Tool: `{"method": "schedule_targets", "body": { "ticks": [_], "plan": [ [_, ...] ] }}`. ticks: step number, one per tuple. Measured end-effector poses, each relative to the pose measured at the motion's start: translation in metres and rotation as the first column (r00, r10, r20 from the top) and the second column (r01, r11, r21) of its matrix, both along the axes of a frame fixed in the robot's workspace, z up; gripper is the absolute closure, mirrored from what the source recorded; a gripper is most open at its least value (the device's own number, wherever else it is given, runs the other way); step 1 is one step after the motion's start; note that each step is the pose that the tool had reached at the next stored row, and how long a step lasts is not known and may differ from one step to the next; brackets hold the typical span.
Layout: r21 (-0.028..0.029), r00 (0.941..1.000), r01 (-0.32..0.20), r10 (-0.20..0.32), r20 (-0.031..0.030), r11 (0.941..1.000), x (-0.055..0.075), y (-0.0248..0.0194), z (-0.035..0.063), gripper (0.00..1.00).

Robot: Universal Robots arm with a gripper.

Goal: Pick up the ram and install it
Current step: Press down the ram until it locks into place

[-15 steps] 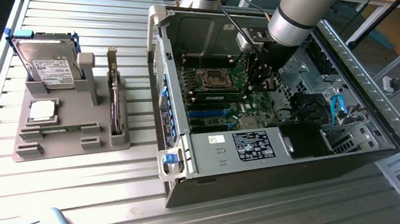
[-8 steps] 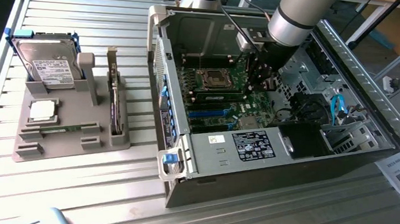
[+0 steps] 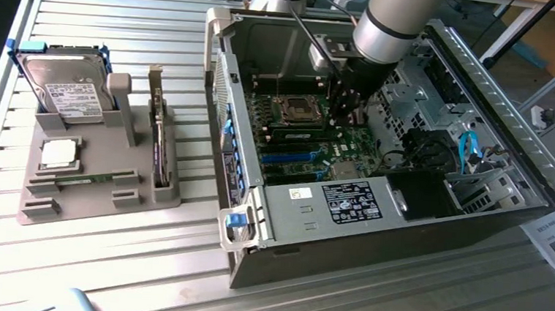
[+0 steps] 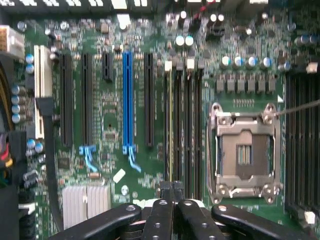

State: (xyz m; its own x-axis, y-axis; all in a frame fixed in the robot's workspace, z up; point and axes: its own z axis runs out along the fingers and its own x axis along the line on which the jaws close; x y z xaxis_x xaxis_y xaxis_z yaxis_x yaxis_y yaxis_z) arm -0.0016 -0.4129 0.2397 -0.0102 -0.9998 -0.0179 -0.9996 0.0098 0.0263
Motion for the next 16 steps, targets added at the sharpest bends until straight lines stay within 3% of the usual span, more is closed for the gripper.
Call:
{"method": "schedule_targets", "body": {
  "ticks": [11, 16],
  "plan": [
    [0.0001, 1.0, 0.0, 0.0, 0.0, 1.0, -0.03, 0.0, 0.0, 0.9],
    [-0.0001, 1.0, 0.0, 0.0, -0.0001, 1.0, -0.03, 0.0, -0.0001, 0.9]
  ]
}}
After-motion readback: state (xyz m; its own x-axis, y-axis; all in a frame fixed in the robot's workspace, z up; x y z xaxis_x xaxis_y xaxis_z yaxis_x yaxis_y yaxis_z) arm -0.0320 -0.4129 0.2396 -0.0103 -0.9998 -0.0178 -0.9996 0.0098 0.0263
